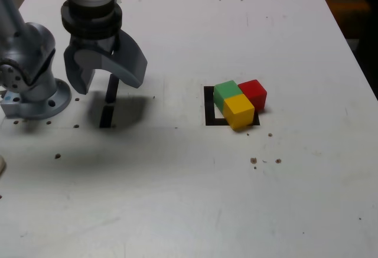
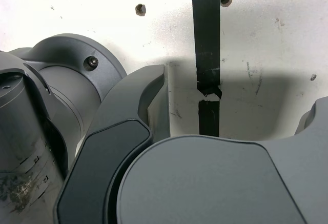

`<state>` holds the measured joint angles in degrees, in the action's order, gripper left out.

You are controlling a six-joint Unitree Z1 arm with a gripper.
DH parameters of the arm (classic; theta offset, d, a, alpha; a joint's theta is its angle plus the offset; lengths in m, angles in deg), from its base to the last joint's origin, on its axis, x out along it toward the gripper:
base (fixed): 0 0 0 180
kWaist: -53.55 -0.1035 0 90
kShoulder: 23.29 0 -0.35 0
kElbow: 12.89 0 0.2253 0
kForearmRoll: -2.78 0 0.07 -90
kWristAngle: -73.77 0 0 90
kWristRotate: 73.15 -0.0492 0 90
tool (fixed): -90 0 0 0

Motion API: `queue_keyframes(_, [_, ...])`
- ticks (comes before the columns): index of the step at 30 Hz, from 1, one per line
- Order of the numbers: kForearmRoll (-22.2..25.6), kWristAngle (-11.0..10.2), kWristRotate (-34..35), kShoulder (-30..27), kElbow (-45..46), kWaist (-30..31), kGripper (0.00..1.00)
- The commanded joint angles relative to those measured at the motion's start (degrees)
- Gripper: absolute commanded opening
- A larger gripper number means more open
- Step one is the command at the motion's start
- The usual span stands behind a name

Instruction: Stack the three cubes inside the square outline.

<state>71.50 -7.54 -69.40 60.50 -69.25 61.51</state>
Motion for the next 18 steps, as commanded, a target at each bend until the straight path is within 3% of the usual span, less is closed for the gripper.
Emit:
queue_keyframes(1, [0.18,0.09,0.12,0.15,-0.27,-0.13,1.00])
queue_keyframes(18, [0.24,0.44,1.53,0.08,-0.52,-0.14,1.00])
